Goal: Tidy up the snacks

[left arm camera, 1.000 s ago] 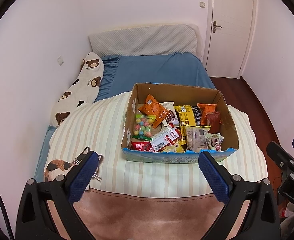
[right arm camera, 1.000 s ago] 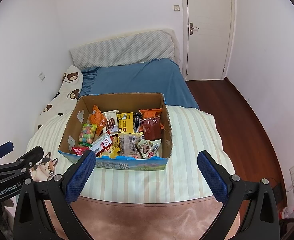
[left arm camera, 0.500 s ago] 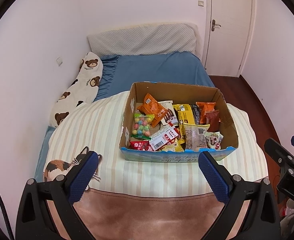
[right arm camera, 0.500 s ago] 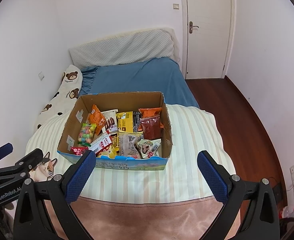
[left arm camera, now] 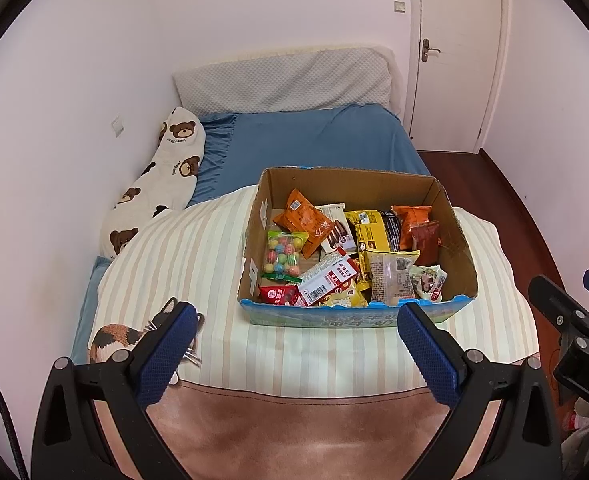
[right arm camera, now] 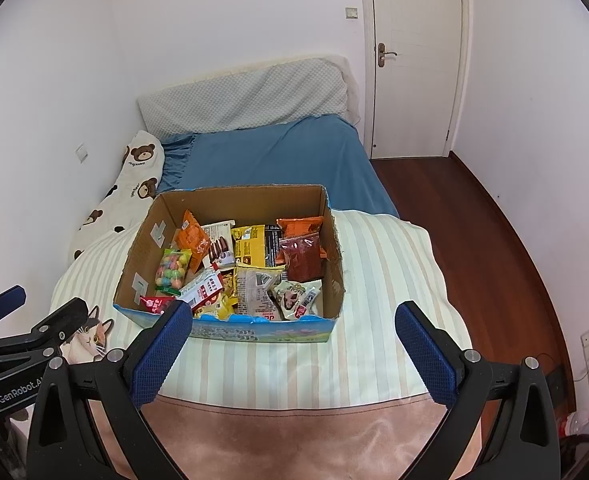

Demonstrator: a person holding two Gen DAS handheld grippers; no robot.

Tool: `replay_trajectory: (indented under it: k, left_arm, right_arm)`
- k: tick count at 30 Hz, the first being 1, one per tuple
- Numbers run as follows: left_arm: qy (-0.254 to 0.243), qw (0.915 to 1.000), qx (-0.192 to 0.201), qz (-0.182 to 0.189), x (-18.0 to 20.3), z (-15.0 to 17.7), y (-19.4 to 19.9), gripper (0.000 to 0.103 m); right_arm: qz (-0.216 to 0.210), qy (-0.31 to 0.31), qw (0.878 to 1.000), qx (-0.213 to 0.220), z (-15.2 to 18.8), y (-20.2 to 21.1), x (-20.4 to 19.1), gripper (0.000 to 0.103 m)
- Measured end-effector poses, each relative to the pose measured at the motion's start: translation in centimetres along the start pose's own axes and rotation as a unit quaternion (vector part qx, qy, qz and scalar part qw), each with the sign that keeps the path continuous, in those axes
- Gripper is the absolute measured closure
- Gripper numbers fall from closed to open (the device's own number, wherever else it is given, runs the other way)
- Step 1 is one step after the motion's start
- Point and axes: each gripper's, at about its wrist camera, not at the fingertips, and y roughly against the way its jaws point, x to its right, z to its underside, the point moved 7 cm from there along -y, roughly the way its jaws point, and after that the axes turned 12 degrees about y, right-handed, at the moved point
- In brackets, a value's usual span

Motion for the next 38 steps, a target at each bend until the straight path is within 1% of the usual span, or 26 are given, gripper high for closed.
replay_trajectory:
  k: [32, 38]
  left_arm:
    - [-0.01, 0.9999, -0.003, 0.006, 0.45, -0.02, -0.39, 0.0]
    - [-0.011, 0.9999, 0.003, 0.008, 0.52, 0.1, -0.14, 0.0]
  right_arm:
    - [-0.001, -0.003, 1.0, -0.005, 0.35, -0.51, 0.26, 0.0]
    - [0.0, -0.003, 1.0, -0.005, 0.38, -0.48, 0.3, 0.0]
